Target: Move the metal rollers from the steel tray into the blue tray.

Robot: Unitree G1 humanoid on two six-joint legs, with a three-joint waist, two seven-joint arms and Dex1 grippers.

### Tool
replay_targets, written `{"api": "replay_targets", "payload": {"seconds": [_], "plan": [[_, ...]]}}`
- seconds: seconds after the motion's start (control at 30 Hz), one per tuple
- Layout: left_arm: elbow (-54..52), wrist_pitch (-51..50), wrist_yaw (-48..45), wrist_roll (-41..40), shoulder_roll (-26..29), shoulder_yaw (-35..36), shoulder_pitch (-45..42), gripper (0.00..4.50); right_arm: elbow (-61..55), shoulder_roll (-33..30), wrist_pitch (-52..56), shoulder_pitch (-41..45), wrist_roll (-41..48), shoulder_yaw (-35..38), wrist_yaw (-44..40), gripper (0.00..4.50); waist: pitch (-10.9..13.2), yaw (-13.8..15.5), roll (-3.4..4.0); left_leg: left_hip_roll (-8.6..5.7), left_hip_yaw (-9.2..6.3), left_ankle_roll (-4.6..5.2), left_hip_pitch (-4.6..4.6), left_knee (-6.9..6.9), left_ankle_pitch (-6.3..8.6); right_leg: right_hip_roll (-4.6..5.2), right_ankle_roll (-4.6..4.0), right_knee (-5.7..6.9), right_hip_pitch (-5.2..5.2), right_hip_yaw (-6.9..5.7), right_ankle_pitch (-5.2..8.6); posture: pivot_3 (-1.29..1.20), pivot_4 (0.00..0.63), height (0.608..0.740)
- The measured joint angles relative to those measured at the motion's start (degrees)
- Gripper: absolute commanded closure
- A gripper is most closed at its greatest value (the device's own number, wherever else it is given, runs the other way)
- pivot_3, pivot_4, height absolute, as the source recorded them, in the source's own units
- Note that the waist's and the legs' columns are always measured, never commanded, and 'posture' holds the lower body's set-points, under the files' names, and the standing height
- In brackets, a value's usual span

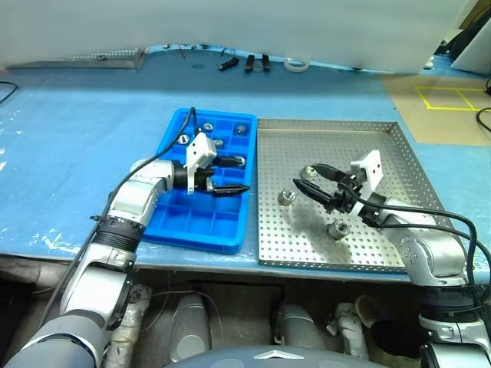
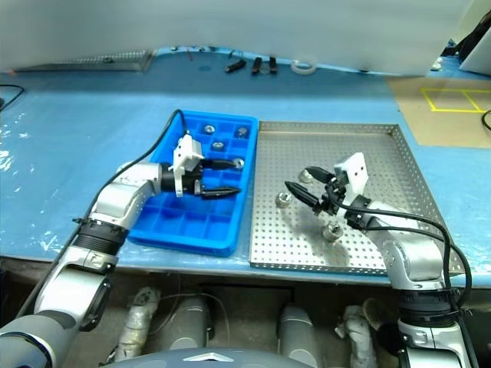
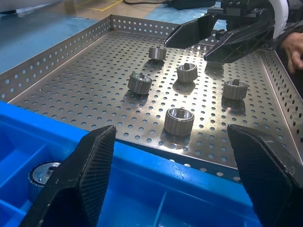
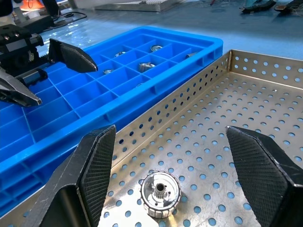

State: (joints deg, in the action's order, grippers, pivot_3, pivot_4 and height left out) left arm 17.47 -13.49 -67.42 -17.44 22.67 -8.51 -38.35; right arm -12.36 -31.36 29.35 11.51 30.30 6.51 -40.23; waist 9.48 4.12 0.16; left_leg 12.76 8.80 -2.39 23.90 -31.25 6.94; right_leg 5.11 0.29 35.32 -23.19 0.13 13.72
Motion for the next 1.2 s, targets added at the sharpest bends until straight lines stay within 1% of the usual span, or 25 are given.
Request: {"api": "replay_targets", "payload": {"seconds": [0.83,0.93,1.07,1.13,1.2], "plan": [[1.39,1.29,0.16,0.2,-0.38,-0.02,-0.19,0.53,-0.23,-0.02,-0.14,-0.2,-0.09,0.02,0.61,0.59,0.0,-0.05,0.0,0.0,0.0,0.0,0.0,0.0,0.0,0.0,0.0,0.0,0.0,0.0,0.0,-0.14,0.15,0.74],[1.99,1.32,0.73,0.93,-1.56,-0.21,-1.71,0.53,-1.16,-0.07,-0.05,-0.21,-0.08,0.16,0.83,0.59,0.0,-0.02,0.0,-0.01,0.01,0.0,0.0,-0.01,0.0,0.0,0.0,0.0,0.0,0.0,0.0,-0.17,0.15,0.74],[4.96,2.04,0.01,2.44,-6.7,-3.41,-6.63,0.53,-4.15,-0.84,0.47,-1.01,0.23,2.89,2.14,0.59,0.0,0.38,0.0,-0.07,0.07,0.08,0.03,-0.03,0.0,0.03,0.01,-0.04,0.02,0.06,0.0,-0.23,0.15,0.74],[6.52,2.67,-0.18,3.19,-7.95,-4.47,-7.96,0.53,-5.09,-0.86,0.86,-1.57,0.5,3.74,2.66,0.59,0.0,-0.13,0.0,-0.05,0.09,0.07,0.0,-0.04,0.0,0.03,0.01,-0.05,0.02,0.07,-0.01,-0.26,0.15,0.74],[10.93,3.05,-0.91,4.58,-10.33,-5.71,-10.84,0.53,-7.23,-0.88,1.33,-4.48,0.91,5.43,3.81,0.59,0.0,-0.19,0.0,0.0,0.09,0.07,0.0,-0.01,0.0,0.01,0.01,-0.06,0.01,0.1,-0.01,-0.3,0.15,0.74]]}}
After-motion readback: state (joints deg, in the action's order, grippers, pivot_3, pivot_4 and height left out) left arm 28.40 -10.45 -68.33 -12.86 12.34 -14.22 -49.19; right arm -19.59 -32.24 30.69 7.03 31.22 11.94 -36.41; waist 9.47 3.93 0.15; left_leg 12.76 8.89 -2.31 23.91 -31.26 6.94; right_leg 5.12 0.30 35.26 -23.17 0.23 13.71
